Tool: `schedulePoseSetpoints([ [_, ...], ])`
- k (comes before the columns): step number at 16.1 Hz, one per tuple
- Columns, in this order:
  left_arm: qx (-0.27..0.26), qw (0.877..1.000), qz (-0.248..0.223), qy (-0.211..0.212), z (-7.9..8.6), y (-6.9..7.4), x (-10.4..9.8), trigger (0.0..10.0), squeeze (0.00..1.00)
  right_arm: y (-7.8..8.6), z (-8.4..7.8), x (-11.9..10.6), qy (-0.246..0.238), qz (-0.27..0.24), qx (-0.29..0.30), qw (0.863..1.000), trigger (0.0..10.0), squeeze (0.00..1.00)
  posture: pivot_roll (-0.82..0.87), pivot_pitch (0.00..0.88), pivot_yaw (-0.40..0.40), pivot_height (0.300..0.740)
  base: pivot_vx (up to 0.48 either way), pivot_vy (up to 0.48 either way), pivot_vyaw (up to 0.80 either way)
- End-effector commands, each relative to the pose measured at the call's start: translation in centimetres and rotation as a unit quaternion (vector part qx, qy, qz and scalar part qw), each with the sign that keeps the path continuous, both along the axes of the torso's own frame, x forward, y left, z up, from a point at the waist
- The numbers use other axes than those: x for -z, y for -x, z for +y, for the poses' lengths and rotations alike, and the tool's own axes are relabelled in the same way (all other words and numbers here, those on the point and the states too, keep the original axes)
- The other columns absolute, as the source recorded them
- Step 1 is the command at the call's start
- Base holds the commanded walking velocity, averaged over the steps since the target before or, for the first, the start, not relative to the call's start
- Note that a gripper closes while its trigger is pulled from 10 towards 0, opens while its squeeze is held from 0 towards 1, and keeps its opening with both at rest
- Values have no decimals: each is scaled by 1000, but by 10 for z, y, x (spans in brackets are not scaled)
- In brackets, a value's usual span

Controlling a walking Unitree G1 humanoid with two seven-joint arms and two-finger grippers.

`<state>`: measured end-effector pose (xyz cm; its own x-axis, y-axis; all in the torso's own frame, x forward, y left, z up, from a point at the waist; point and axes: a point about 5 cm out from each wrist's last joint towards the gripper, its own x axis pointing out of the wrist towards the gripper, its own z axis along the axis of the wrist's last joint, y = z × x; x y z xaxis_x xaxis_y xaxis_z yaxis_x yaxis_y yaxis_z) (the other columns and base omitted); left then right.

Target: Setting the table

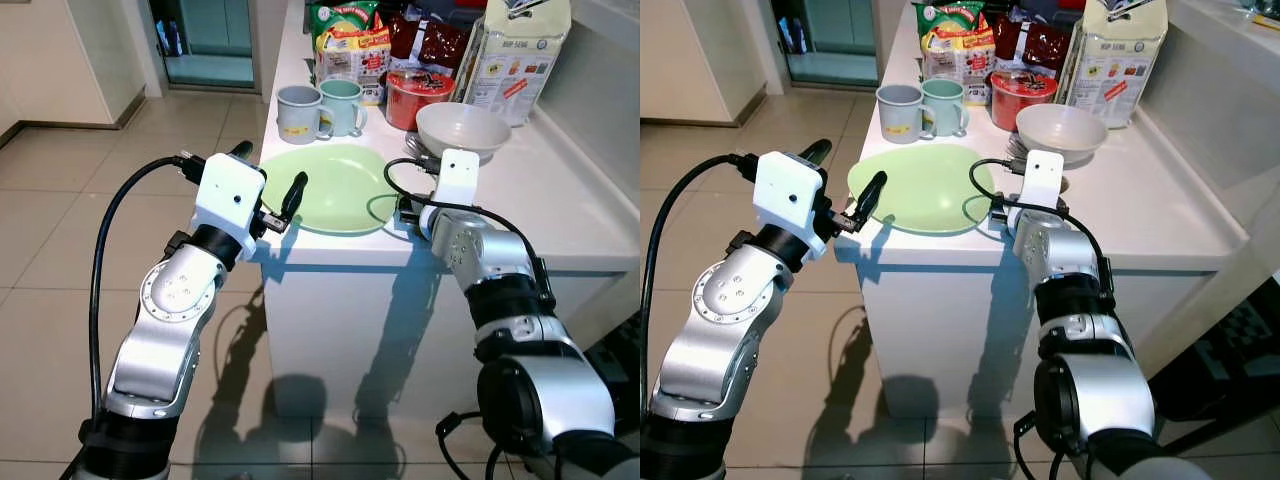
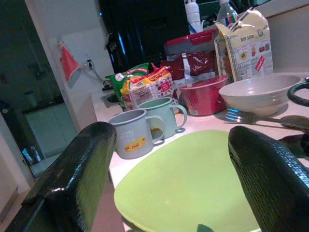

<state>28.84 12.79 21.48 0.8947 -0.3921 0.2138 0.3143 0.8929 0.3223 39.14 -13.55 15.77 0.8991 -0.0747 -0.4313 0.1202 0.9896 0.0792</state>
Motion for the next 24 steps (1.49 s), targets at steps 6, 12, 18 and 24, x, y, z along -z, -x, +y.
schedulePoseSetpoints([
  [6, 8, 1000, 1, -7, -2, 3, 0, 10000, 0, 0, -14, 10, 23, 44, 20, 999, 10000, 0, 51, 0, -51, 740, 0, 0, 0],
  [12, 9, 1000, 3, -7, -3, 4, 0, 10000, 0, 1, -24, 15, 22, 74, 23, 997, 7059, 0, 50, 0, -53, 740, 0, 0, 0],
  [18, 9, 1000, 4, -6, -4, 4, 0, 10000, 0, 3, -35, 20, -10, 93, 42, 995, 0, 0, 48, 0, -53, 740, 0, 0, 0],
  [24, 11, 1000, 3, -6, -3, 3, 0, 10000, 0, 3, -42, 19, -17, 95, 48, 994, 0, 0, 47, 0, -49, 740, 0, 0, 0],
])
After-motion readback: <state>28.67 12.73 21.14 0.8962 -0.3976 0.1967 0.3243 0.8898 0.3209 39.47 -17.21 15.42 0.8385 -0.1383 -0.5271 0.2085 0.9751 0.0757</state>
